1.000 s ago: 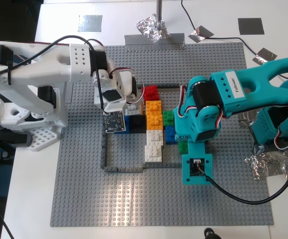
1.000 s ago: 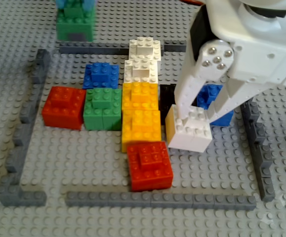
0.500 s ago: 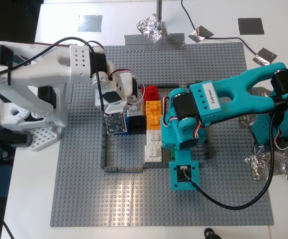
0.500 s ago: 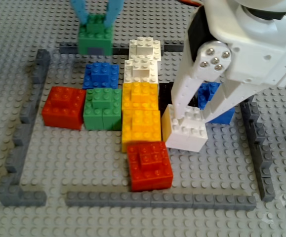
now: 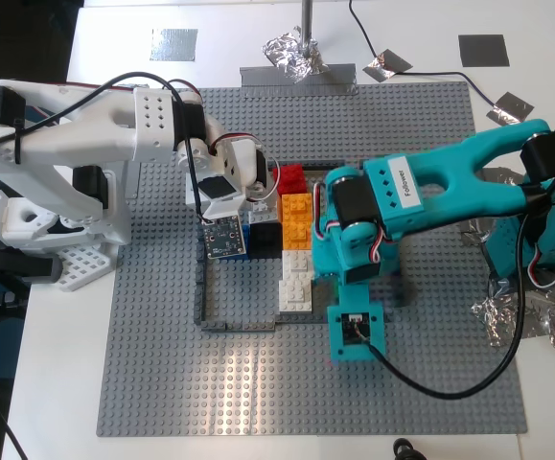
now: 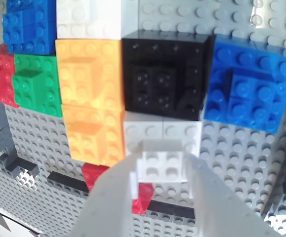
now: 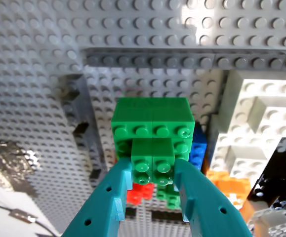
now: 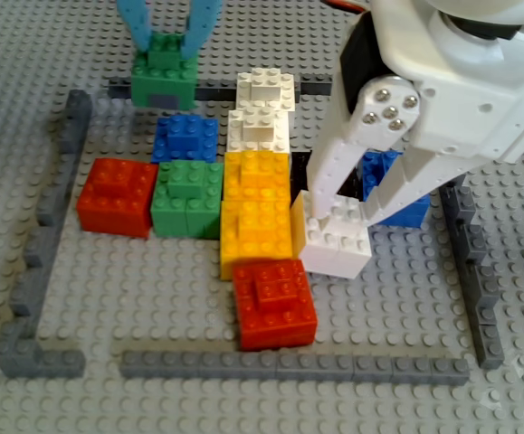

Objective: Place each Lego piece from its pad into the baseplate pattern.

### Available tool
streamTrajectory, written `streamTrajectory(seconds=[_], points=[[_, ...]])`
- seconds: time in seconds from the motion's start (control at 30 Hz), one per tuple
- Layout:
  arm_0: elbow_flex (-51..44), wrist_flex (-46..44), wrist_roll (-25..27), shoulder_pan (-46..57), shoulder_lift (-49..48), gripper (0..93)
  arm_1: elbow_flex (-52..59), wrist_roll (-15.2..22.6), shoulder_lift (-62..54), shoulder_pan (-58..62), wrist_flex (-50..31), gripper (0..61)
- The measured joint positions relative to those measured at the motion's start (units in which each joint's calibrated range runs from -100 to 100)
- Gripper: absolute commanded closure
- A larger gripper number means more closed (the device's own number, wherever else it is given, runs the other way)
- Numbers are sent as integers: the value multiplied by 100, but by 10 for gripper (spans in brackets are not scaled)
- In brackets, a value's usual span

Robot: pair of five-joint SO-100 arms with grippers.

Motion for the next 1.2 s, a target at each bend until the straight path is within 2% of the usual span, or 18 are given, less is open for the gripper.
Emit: streamTrajectory(seconds=[0.17, 0.37, 0.43, 0.63, 0.93, 1.2], points=[[654, 35, 193, 207, -456, 927, 10, 0, 0, 0, -16, 483], [1463, 52, 287, 355, -1099, 927, 10, 0, 0, 0, -16, 448], [1571, 61, 287, 474, -1192, 927, 10, -5, 0, 0, -16, 421], [1659, 17, 491, 710, -1192, 927, 10, -24, 0, 0, 0, 414], [1863, -130, 549, 755, -1209, 927, -271, -10, -630, -18, 869, 412], [1883, -217, 601, 740, -1209, 927, -1383, 78, -1123, -455, 1955, 450]])
